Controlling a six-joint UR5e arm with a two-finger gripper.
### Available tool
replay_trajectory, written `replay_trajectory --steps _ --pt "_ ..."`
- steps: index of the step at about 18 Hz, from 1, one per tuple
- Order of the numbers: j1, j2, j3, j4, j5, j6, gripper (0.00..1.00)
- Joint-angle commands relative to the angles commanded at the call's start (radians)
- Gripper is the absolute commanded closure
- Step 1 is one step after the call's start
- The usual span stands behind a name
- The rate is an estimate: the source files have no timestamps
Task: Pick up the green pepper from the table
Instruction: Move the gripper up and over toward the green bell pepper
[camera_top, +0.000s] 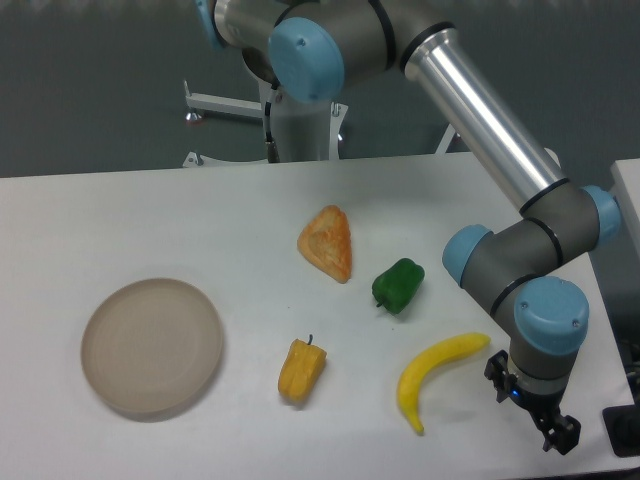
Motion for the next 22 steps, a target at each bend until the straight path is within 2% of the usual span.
replay_trajectory --steps 3,10,12,16,22 --pt "0.0 0.0 0.008 0.0 0.0 0.002 0.0" --pt "0.0 0.037 -0.026 -0.008 -0.009 -0.002 0.0" --pt "0.0 0.076 -0.084 -0.014 -0.009 -0.003 0.0" --pt "0.02 0.198 -0.26 -0.017 -0.02 -0.003 0.0" --pt "0.066 0.365 -0.48 -0.078 -0.04 -0.003 0.0"
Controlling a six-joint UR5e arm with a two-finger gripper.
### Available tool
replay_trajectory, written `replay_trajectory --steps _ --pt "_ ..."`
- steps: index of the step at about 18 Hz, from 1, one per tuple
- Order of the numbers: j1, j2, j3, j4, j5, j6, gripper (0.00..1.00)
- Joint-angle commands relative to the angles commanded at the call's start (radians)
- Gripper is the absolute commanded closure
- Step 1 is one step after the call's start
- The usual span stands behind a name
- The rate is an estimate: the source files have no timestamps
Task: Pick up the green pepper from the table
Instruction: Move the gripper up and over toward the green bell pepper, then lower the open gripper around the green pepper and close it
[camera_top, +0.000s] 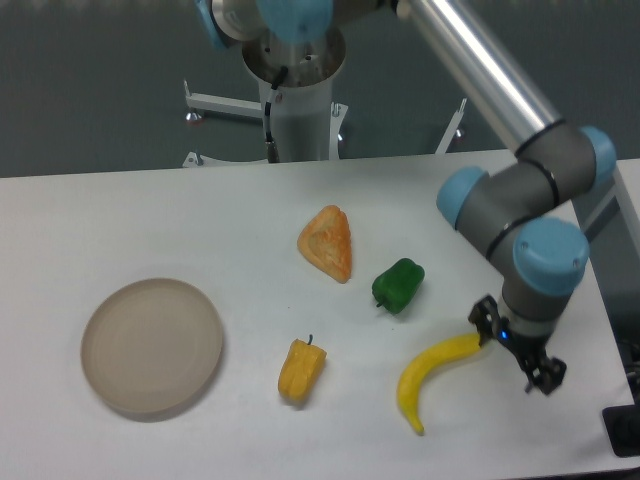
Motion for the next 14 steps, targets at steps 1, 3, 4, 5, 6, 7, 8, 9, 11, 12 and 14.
replay_trajectory --steps 1,3,4,5,6,7,8,9,11,12,14 --pt "0.011 0.023 -0.034 -0.002 -0.014 0.0 0.0" --pt "0.02 0.069 -0.109 -0.003 -0.06 -0.002 0.0" --pt "0.031 0.091 -0.147 -0.002 -0.089 -0.011 0.0" --pt "0.043 0.111 -0.187 0.0 -0.127 -0.026 0.0" --pt "0.054 0.13 -0.23 0.006 -0.168 -0.044 0.0" --pt "0.06 0.15 -0.275 0.012 -0.205 -0.066 0.0" --pt "0.068 0.169 -0.317 0.027 -0.237 -0.096 0.0" --pt "0.071 0.181 -0.35 0.055 -0.264 -0.124 0.0" --pt "0.069 0.21 -0.422 0.11 -0.281 -0.164 0.0" --pt "0.071 0.227 -0.45 0.127 -0.284 -0.172 0.0" --pt "0.072 0.247 -0.473 0.13 -0.296 -0.172 0.0"
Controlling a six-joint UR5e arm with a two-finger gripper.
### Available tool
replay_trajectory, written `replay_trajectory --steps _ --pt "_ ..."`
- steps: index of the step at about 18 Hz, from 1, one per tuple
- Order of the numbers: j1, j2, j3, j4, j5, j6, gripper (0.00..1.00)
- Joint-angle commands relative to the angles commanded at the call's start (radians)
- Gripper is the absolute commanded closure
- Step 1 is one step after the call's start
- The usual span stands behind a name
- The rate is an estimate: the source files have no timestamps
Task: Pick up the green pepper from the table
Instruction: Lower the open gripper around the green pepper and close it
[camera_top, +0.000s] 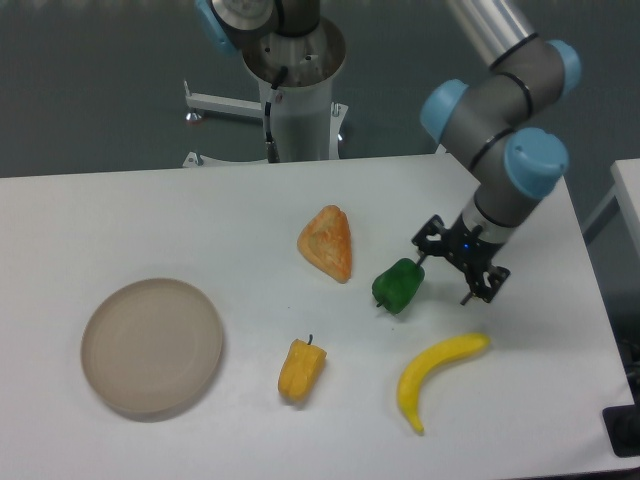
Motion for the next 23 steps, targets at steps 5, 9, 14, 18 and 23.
replay_trajectory --steps 5,9,14,18,23 --pt "-0.005 0.009 -0.052 0.003 -0.006 -0.002 0.0" --pt "-0.015 0.012 -0.078 0.038 -0.006 -0.018 0.0" --pt "-0.024 0.011 -0.12 0.097 -0.006 -0.037 0.0" --pt "-0.034 0.009 -0.12 0.112 -0.006 -0.06 0.0" --pt "-0.028 0.009 -0.101 0.11 -0.006 -0.057 0.57"
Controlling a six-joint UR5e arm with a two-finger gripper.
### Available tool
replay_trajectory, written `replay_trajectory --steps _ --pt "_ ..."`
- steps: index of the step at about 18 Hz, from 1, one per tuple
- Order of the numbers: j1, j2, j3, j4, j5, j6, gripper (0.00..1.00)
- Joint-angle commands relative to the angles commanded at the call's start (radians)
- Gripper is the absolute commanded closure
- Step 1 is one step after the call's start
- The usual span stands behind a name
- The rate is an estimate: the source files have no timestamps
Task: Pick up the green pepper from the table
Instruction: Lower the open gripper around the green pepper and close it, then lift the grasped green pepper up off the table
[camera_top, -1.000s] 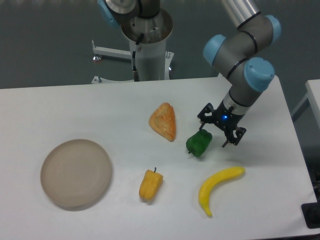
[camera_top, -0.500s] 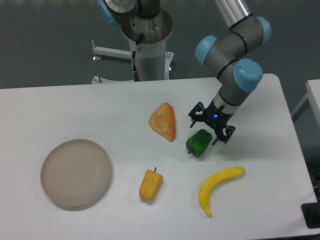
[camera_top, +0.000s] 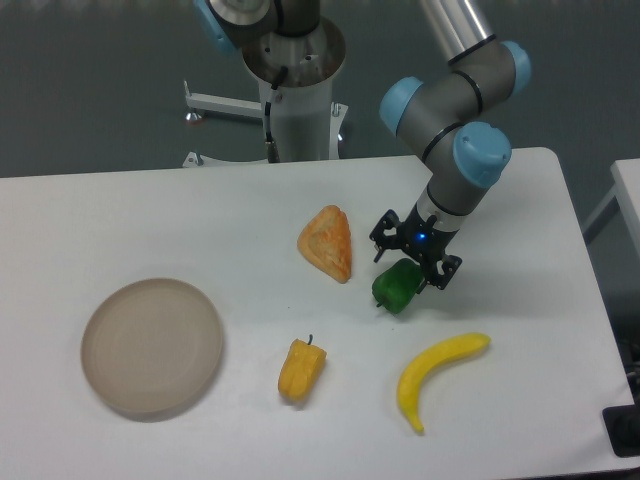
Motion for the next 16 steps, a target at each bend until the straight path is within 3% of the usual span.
replay_trajectory --steps 5,12,16 --pt "0.003 0.003 0.029 0.0 0.003 0.0 0.62" --pt "-0.024 0.015 0.141 -0.011 0.024 0.014 0.62" --pt "-0.043 0.075 0.156 -0.014 0.107 0.07 0.62"
